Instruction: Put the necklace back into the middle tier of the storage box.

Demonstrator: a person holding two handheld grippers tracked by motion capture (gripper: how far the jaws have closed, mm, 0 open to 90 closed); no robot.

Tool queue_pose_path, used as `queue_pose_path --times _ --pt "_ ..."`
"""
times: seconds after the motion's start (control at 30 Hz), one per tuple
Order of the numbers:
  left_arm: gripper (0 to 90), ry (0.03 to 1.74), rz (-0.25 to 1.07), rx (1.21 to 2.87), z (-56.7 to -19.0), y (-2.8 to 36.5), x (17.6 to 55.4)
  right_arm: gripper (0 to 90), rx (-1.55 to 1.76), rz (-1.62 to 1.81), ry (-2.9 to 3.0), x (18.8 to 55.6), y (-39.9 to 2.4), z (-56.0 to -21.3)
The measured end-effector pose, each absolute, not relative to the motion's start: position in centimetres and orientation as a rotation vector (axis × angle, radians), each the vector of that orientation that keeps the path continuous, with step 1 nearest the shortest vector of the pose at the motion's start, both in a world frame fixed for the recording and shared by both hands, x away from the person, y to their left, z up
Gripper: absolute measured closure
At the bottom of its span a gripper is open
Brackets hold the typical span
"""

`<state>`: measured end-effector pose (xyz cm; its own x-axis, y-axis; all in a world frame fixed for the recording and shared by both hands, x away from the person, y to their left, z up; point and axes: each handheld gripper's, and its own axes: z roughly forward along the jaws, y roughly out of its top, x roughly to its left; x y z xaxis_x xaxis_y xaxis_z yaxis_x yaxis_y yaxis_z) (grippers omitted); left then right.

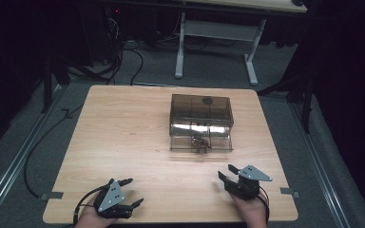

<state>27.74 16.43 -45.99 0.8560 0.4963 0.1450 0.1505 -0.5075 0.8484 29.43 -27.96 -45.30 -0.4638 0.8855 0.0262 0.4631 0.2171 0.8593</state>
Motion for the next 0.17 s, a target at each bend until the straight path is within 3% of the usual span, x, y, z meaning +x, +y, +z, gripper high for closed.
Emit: queue_pose_path --times 0.17 --pt "24.5 0.474 0.469 2.085 -45.98 16.46 27.74 47.2 1.235 1.167 2.026 29.49 -27.93 -45.31"
